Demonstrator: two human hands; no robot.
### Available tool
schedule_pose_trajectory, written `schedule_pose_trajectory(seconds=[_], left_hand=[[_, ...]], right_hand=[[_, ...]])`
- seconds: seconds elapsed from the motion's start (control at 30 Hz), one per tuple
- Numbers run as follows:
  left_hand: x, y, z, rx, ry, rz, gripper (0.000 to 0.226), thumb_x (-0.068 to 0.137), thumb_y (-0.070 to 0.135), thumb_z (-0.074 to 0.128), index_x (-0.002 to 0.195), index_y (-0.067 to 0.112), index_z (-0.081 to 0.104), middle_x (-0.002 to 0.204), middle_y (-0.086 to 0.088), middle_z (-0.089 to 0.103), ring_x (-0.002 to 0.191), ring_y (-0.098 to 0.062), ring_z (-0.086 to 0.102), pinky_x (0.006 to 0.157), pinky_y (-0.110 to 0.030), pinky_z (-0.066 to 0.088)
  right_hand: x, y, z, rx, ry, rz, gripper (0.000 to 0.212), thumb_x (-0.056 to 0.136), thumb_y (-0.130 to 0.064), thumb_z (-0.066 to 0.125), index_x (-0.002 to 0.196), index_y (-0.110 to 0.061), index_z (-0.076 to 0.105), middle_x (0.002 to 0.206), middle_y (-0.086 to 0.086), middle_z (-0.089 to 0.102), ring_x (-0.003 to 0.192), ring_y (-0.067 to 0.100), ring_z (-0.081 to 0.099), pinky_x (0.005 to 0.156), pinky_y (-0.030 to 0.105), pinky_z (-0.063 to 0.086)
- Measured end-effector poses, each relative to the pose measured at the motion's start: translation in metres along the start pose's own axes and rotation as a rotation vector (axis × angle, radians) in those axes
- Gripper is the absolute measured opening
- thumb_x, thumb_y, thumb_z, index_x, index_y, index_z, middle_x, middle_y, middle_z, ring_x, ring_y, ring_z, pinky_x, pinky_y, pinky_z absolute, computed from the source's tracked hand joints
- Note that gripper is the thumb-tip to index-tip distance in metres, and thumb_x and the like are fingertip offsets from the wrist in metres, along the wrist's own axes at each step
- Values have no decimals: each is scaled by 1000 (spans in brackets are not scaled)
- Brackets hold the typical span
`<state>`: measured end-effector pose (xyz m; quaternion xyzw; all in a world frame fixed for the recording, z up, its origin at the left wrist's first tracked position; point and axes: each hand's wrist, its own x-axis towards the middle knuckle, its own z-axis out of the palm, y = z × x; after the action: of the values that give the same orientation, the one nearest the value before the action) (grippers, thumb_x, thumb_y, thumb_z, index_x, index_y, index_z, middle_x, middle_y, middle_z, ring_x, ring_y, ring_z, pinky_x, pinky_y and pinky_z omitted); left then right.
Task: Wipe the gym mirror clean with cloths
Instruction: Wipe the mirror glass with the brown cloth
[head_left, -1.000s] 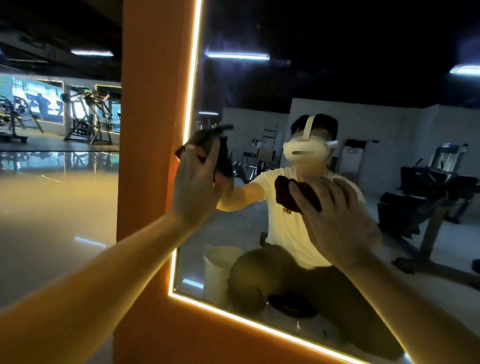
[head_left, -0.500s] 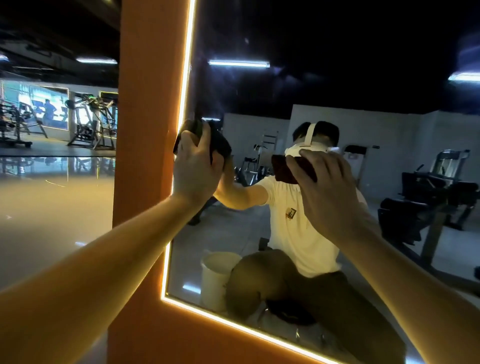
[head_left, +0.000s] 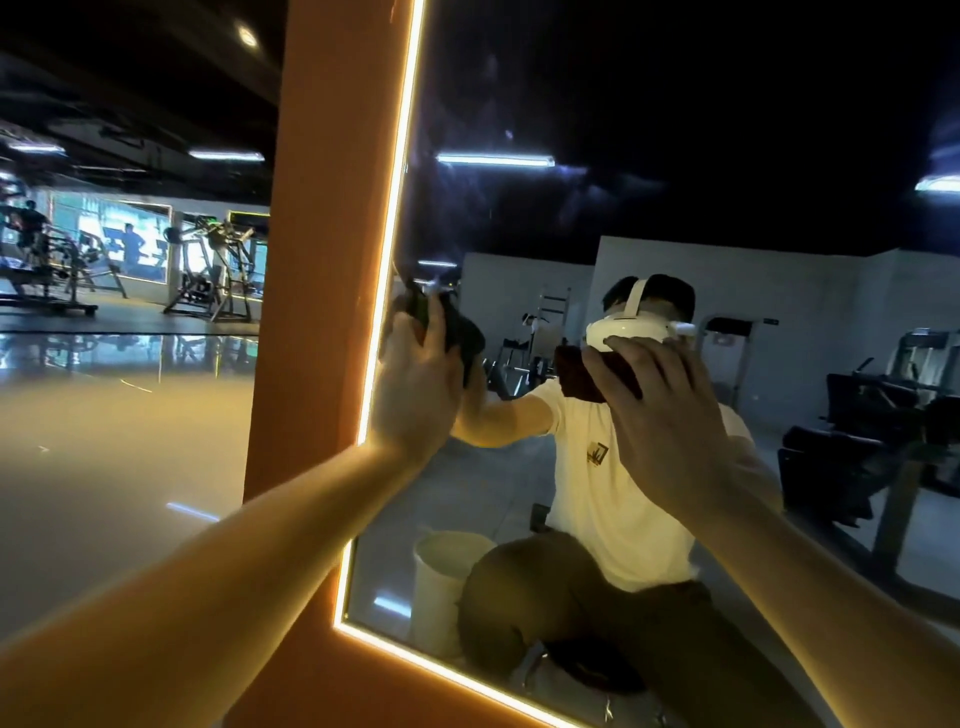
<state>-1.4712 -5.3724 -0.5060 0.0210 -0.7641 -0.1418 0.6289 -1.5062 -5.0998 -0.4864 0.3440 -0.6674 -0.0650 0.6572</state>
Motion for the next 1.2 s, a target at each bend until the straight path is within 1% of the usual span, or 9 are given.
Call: schedule_pose_trajectory(seconds=[0.1,0.2,0.43,0.57,0.67,0.83,0.93,1.1,1.2], left_hand=[[-84,-8,-3,0,-148,220,58,107,28,39,157,0,33,129,-29,51,91,-34,68,71,-34,61],[-100,-22,-10,-75,-271,291,58,108,30,37,159,3,28,127,-24,53,92,-32,70,75,-31,63],[20,21,4,-136,27,-170,60,109,28,44,161,2,27,134,-27,45,110,-44,60,93,-53,58],[-101,29,13,-81,-170,165,64,113,45,24,162,5,19,138,-30,48,93,-35,69,71,-36,63],[-113,16,10,-135,-233,272,66,110,38,43,163,9,16,134,-25,50,95,-33,70,74,-41,63],[34,17,-3,-183,-12,-261,66,108,31,49,162,3,23,137,-25,40,118,-44,54,101,-52,50],[32,30,2,-169,20,-335,68,108,33,48,162,1,23,142,-28,38,121,-48,53,101,-53,49],[-97,36,-2,-137,-277,89,72,106,39,43,163,4,17,141,-26,43,104,-40,67,80,-45,62],[-76,19,-7,-96,-288,-37,71,106,35,49,163,6,18,135,-20,44,110,-39,62,86,-45,57]], right_hand=[[1,0,1,-11,-1,14,67,83,-5,74,146,-9,52,142,18,45,130,39,42,115,54,28],[-1,-1,1,-11,-15,23,67,85,-6,74,147,-9,50,142,19,47,131,39,42,116,55,28],[0,1,2,-13,-33,9,68,83,-9,73,147,-9,50,141,21,49,131,39,42,115,56,31],[4,10,-4,-1,15,56,68,81,-3,75,145,-8,51,138,21,52,129,39,41,110,57,37],[9,23,-12,-32,10,81,70,84,-6,78,148,-8,49,139,23,53,129,40,43,108,58,40],[4,27,-17,-4,3,-2,67,81,-3,73,144,-7,52,142,19,47,133,39,42,113,57,35],[5,25,-15,13,1,15,65,79,-4,76,141,-7,55,140,19,52,133,37,42,115,54,30],[10,24,-17,43,-57,22,59,88,-11,72,143,-9,54,142,20,53,135,39,46,115,55,34],[9,26,-22,51,-114,13,66,85,-14,72,147,-11,51,146,19,50,139,38,40,119,54,27]])
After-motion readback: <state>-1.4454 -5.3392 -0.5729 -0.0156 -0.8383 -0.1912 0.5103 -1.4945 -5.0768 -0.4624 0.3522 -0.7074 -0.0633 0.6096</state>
